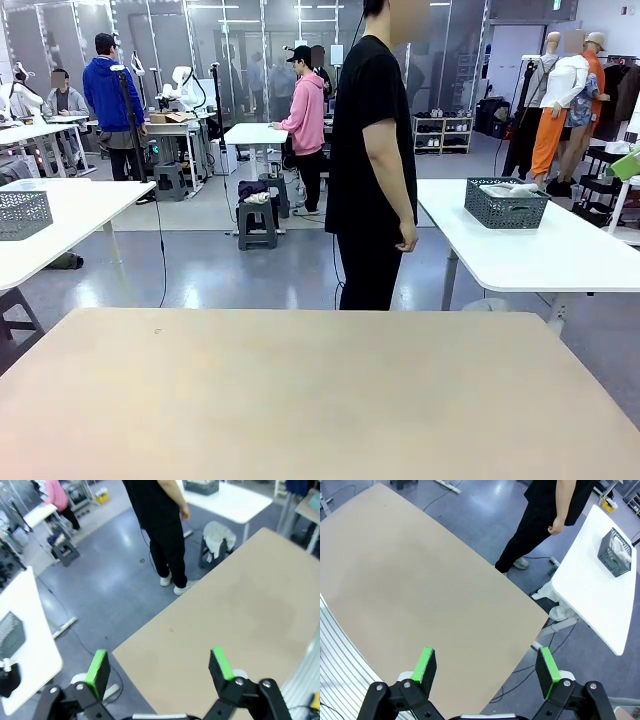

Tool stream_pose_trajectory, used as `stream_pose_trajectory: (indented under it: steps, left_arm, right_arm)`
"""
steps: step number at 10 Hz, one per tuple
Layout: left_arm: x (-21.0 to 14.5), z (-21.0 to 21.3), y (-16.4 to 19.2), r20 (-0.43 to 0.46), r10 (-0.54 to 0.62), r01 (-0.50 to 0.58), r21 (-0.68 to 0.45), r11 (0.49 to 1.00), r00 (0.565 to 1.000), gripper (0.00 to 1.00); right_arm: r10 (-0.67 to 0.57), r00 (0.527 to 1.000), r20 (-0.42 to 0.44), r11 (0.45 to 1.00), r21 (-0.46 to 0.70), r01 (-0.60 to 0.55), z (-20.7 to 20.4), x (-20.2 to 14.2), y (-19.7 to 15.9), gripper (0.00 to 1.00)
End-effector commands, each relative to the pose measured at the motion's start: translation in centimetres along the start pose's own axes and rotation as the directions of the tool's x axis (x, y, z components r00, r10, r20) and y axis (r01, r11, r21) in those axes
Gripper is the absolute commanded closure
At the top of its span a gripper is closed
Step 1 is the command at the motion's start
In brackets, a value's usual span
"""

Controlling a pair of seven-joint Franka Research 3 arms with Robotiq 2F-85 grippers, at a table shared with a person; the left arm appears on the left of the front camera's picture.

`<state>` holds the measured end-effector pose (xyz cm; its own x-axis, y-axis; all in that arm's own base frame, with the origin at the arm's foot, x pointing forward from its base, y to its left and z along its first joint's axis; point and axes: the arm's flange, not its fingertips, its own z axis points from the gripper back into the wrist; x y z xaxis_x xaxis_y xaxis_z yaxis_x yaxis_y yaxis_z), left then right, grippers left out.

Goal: Fold the towels and place them in the basket.
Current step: When a person lays out a Towel with hook on the table, fold it in half twice.

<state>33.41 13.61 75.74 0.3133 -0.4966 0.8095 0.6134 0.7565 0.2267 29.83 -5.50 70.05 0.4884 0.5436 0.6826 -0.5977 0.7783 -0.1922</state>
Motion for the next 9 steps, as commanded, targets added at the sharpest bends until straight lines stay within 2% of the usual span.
stream_pose_trajectory:
  steps: [1, 2, 3, 6, 7, 9]
  left_arm:
    - [1.3, -0.1, -2.6, -0.051, -0.008, 0.008, 0.004, 1.0, 0.999, 0.0]
    - [1.8, -0.3, -4.3, -0.036, 0.009, -0.008, 0.038, 0.999, 0.999, 0.0]
    - [0.8, -0.1, -0.9, -0.015, -0.016, 0.016, 0.005, 1.0, 1.0, 0.0]
    - [1.4, -0.3, -1.9, -0.03, -0.015, 0.016, 0.016, 1.0, 0.999, 0.0]
    - [1.9, -1.9, -2.7, -0.059, -0.092, 0.089, -0.049, 0.995, 0.994, 0.0]
    - [2.4, -1.6, -2.5, -0.062, -0.151, 0.145, -0.083, 0.986, 0.987, 0.0]
  right_arm:
    - [0.037, 0.999, 0.007, 0.999, 0.031, -0.037, 0.7, 0.2, -0.1, 0.0]
    - [0.0, 1.0, 0.0, 1.0, 0.0, 0.0, 0.0, 0.0, 0.0, 0.0]
    - [0.0, 1.0, 0.0, 1.0, 0.0, 0.0, 0.0, 0.0, 0.0, 0.0]
    - [0.006, 1.0, -0.002, 1.0, 0.0, -0.006, 0.1, 0.0, 0.1, 0.0]
    - [0.042, 0.999, -0.001, 0.999, 0.018, -0.042, 1.0, 0.7, 0.2, 0.0]
    - [0.101, 0.995, 0.019, 0.993, 0.051, -0.102, 3.4, 1.9, 0.0, 0.0]
